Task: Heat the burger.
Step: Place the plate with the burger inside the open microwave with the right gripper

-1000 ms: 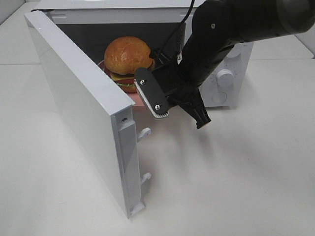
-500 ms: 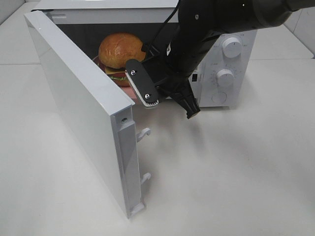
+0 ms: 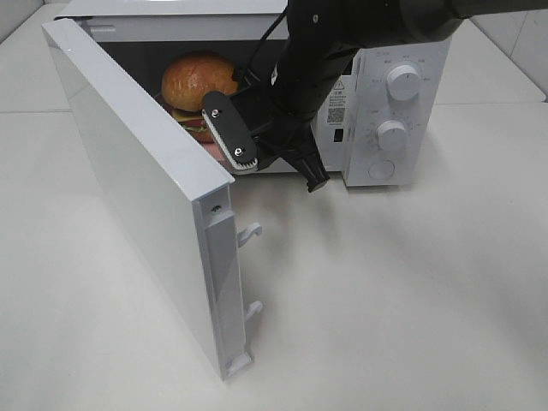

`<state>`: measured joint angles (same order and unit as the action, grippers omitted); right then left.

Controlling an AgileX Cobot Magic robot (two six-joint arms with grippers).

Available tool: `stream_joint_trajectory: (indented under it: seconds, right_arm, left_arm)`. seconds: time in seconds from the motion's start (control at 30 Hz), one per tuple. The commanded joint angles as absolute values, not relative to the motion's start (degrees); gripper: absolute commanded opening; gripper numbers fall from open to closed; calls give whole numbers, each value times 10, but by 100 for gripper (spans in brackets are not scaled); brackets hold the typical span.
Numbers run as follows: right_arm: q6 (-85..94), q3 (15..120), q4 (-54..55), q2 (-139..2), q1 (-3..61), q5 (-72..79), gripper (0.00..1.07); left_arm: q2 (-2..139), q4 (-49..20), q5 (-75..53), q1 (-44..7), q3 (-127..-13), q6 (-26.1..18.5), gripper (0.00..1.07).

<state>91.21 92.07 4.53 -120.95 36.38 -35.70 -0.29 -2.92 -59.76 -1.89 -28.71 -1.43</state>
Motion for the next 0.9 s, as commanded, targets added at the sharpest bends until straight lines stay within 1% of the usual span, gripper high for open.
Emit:
stream_joint_trajectory:
  seconds: [0.03,0.17,0.23,0.27,0.3,0.4,0.47,0.73,0.9]
  right_arm:
    - [910,959,47,-1220,362,-341,0]
    - [909,987,48,-1236,362,-355,0]
    - [894,1032,45,-1258,361,-375,0]
    - [894,1032,45,-1258,361,-375,0]
    - [884,1053,41,-1271,361,-382,0]
    - [879,1065,38,-1278,361,-384,0]
    - [865,1105,37,-1305,361,-394,0]
    - [832,1153,28,-1344,355,-394,0]
    - [832,1155,29,-1347,348,-382,0]
  left_arm:
    - [-12,-33,-593,-19,-286,-15,100]
    - [-12,-33,-593,-19,-286,-15,100]
    - [-12,-33,-593,-19,-286,-15,100]
    - [-12,-33,-593,-19,-286,-15,100]
    - [-12,-33,-593,-19,-286,-15,100]
    - [-12,-33,-593,-19,-286,-15,100]
    - [-12,-33,-593,-19,-286,-15,100]
    - [-12,-33,-593,-19,-286,-15,100]
    - [-12,-33,-593,-19,-286,-15,100]
